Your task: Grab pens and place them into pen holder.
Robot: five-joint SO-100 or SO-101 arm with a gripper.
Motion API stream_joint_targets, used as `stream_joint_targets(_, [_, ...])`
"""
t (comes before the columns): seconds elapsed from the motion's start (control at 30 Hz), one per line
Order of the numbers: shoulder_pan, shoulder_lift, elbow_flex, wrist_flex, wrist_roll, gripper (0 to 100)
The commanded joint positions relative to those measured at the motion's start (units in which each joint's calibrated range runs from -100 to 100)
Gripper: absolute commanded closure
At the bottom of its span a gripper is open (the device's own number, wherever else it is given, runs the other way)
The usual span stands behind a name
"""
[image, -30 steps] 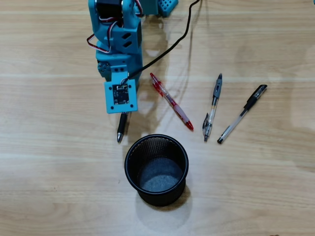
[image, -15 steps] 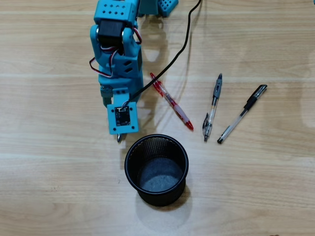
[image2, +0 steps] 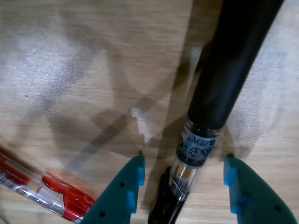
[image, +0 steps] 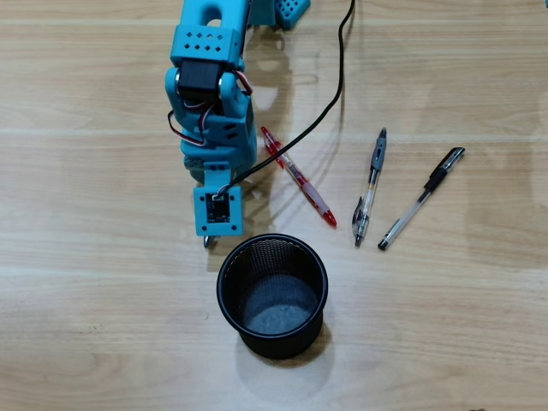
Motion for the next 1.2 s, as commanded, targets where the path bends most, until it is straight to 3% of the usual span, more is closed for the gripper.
stream_joint_targets(0.0, [-0.1, -0.1, -2.1, 0.3, -0.2, 81])
stream_joint_targets(0.1, [-0.1, -0.1, -2.3, 0.2, -0.2, 82])
stream_joint_targets(0.3, [0.1, -0.7, -2.7, 0.2, -0.2, 99])
stream_joint_targets(0.57, [0.4, -2.6, -4.6, 0.8, 0.1, 98])
stream_joint_targets(1.17, [1.6, -24.7, -4.2, 7.3, 0.2, 98])
